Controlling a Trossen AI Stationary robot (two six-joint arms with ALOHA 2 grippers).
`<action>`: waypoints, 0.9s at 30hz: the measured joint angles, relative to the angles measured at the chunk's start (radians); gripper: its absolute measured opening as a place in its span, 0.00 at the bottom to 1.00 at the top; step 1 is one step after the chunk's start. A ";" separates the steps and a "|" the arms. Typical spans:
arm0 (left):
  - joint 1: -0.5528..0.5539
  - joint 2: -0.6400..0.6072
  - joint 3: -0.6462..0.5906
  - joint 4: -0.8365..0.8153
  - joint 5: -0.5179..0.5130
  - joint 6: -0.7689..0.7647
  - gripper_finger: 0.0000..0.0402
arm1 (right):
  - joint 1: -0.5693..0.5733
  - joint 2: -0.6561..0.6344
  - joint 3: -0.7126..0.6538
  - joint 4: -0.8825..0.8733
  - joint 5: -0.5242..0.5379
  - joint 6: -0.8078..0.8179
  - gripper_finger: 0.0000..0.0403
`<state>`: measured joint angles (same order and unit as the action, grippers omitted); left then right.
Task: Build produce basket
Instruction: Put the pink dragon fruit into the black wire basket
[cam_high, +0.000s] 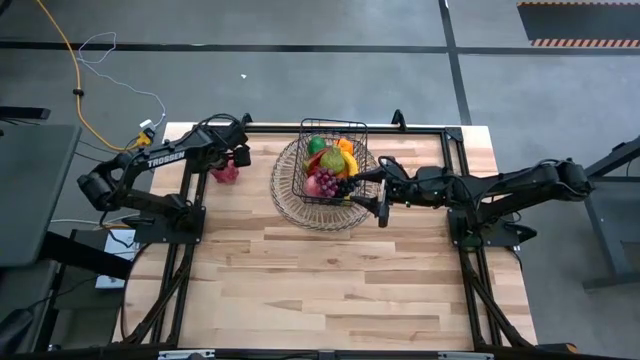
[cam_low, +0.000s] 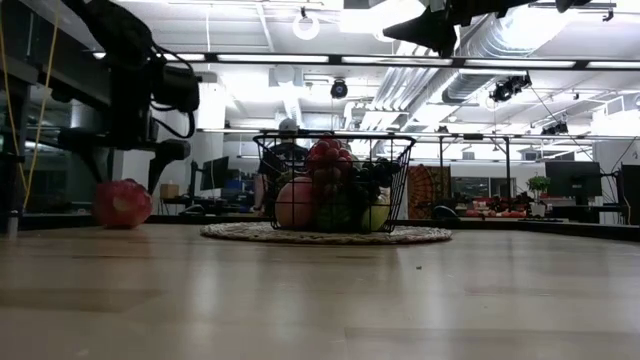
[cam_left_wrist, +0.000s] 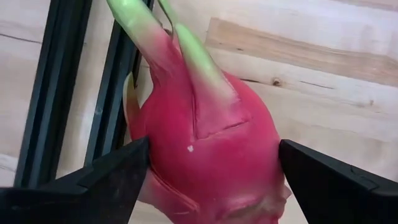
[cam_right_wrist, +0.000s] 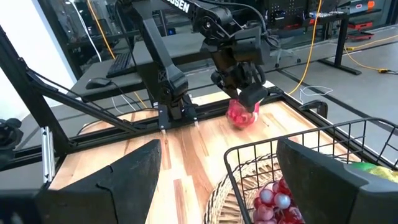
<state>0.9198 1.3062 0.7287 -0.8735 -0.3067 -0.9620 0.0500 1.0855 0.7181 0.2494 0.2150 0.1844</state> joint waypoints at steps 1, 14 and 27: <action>0.000 -0.001 -0.009 0.007 0.002 -0.003 0.87 | 0.000 0.000 0.000 -0.003 0.000 0.000 0.77; 0.002 -0.007 -0.027 0.065 -0.001 -0.003 0.87 | 0.000 0.000 0.000 -0.006 0.022 0.028 0.77; 0.001 -0.005 -0.028 0.073 0.001 0.031 0.62 | 0.000 0.000 0.000 -0.006 0.025 0.044 0.77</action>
<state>0.9211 1.3010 0.7006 -0.8007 -0.3058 -0.9314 0.0499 1.0855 0.7185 0.2436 0.2401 0.2283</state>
